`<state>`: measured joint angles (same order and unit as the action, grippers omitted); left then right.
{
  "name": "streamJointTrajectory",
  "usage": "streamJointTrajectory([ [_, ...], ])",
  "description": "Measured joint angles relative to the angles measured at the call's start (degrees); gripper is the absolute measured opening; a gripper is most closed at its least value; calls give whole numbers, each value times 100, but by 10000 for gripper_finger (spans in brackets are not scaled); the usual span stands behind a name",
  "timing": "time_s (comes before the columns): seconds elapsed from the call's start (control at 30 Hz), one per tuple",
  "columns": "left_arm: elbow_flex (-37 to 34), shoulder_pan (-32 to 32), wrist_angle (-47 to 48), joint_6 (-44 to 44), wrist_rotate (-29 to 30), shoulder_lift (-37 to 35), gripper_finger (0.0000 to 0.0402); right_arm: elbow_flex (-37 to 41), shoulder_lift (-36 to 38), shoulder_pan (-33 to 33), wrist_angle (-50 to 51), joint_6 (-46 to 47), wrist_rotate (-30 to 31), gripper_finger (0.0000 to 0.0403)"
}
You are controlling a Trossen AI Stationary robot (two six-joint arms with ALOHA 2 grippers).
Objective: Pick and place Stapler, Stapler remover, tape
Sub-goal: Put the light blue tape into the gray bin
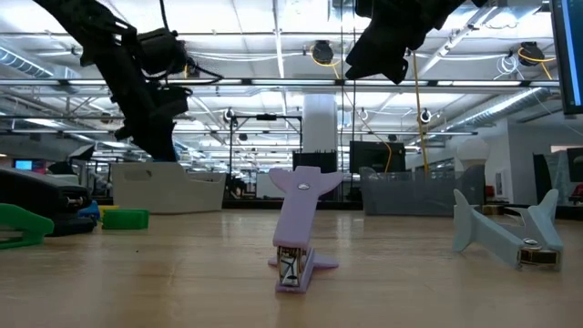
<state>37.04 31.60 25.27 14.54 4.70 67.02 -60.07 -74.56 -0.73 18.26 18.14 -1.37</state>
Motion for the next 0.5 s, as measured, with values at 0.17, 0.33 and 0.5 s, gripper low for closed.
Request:
streamJointTrajectory([
  [0.17, 0, 107, -571, -103, -123, 543, 40, 0, 0, 0, -4, 9, 0, 130],
  [0.33, 0, 148, -806, -138, -329, 886, 40, 0, 0, 0, -4, 21, 0, 128],
  [0.5, 0, 143, -799, -143, -506, 1055, 40, 0, 0, 0, -2, 64, 0, 129],
])
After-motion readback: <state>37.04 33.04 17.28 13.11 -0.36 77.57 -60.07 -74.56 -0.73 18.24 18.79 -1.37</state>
